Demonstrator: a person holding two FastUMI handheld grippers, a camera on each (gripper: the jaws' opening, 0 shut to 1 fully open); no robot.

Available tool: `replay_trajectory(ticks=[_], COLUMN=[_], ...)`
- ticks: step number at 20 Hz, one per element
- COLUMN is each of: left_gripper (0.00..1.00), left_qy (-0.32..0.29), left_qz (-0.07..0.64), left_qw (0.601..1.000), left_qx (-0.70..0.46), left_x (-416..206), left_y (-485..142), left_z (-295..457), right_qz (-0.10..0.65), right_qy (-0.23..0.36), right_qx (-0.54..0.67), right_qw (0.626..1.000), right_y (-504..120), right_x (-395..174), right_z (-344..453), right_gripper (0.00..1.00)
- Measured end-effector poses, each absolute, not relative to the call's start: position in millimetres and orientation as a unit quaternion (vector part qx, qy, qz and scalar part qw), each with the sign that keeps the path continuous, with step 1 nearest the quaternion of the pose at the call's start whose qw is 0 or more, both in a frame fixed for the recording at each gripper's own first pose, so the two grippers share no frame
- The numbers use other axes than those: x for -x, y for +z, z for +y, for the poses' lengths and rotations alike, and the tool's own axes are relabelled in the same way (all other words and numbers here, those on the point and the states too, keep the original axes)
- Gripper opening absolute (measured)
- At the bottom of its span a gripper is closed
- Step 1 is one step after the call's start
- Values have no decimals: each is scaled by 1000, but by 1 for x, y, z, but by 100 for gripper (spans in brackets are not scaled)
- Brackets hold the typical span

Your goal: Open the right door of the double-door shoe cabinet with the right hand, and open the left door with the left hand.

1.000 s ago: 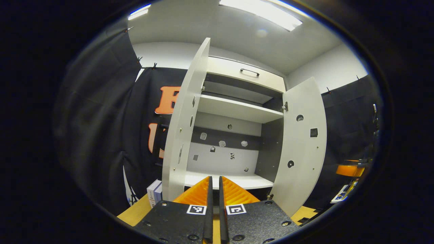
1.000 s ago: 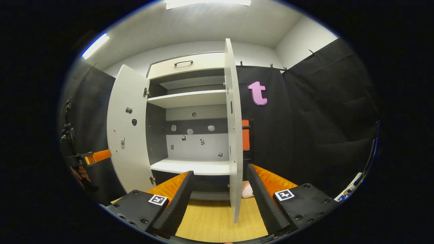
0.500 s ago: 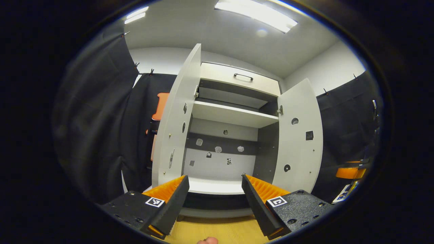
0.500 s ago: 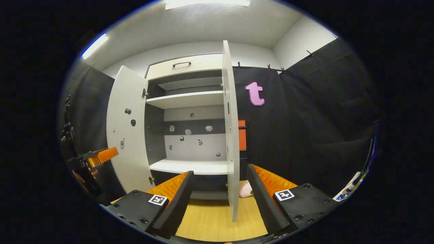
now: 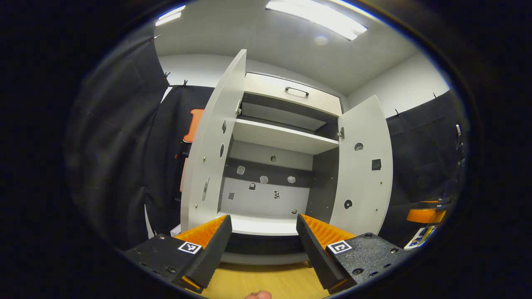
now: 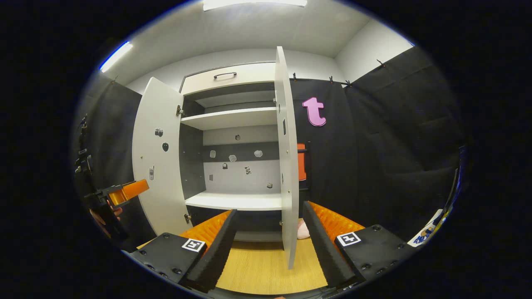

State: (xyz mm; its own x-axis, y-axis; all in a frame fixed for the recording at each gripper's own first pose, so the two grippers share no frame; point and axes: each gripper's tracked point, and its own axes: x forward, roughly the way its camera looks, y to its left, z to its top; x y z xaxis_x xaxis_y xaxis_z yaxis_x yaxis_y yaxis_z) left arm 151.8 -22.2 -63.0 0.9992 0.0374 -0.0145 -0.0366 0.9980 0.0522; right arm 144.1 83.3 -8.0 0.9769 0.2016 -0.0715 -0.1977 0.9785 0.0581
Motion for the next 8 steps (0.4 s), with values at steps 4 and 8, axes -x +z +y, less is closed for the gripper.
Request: replay_trajectory(ticks=[4,8], left_gripper=[94,95], left_qy=[18,20], left_qz=[10,7], left_qw=[999,999], left_qx=[-25,-36], left_x=[-155,-156], left_y=[-66,-66], left_z=[-23,-21], right_qz=[39,39], right_qy=[102,104], right_qx=[-25,-26], right_qw=[994,994], right_y=[-8,-9], right_x=[-145,-147], right_z=[86,89], right_gripper=[99,99])
